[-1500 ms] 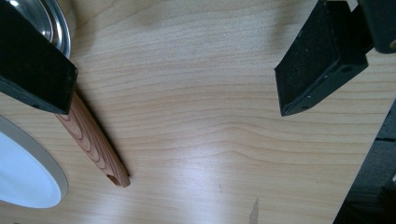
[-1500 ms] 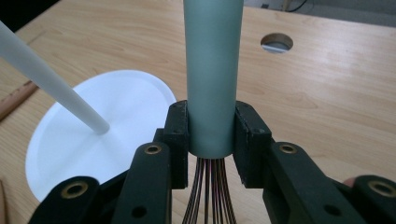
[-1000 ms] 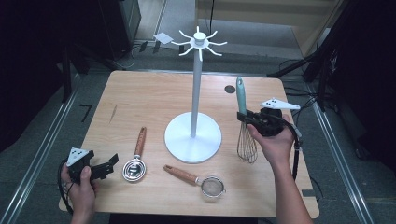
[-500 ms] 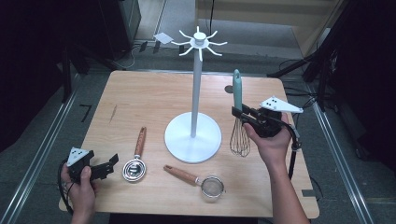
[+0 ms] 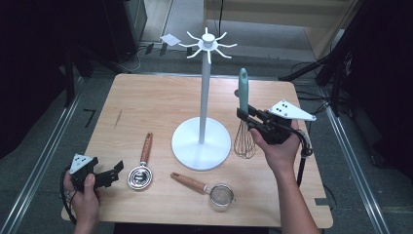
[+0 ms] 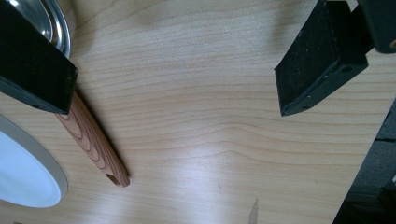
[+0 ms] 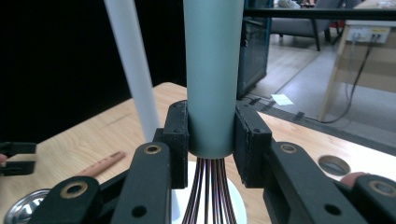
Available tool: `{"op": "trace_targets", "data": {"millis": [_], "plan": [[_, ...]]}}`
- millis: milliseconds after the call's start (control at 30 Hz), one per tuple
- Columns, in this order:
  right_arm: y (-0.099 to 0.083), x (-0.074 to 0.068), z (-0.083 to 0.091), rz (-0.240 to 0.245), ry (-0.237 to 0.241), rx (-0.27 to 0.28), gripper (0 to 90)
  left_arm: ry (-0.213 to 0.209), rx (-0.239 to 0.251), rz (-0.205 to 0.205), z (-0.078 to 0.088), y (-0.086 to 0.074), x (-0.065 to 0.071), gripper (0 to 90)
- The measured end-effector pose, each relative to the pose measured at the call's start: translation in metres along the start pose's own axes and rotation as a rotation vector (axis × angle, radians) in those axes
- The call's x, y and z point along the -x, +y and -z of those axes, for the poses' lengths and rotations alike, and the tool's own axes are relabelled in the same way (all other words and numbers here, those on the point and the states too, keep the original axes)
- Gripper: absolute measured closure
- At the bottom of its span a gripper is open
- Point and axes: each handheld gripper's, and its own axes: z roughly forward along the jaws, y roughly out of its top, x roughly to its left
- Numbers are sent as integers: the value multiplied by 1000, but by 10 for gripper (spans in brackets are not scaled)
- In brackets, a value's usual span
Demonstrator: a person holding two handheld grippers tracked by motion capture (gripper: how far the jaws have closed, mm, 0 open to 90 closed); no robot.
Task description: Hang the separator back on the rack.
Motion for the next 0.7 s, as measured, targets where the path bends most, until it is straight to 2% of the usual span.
{"op": "trace_targets", "data": {"millis": [300,533,700], "plan": [[12,-12,1,25,24,46,709,0,-1,-1,0,0,0,0],[26,-25,7,58,65,97,709,-1,0,-1,0,0,0,0],[32,-28,10,68,86,118,709,-1,0,-1,0,0,0,0]]}}
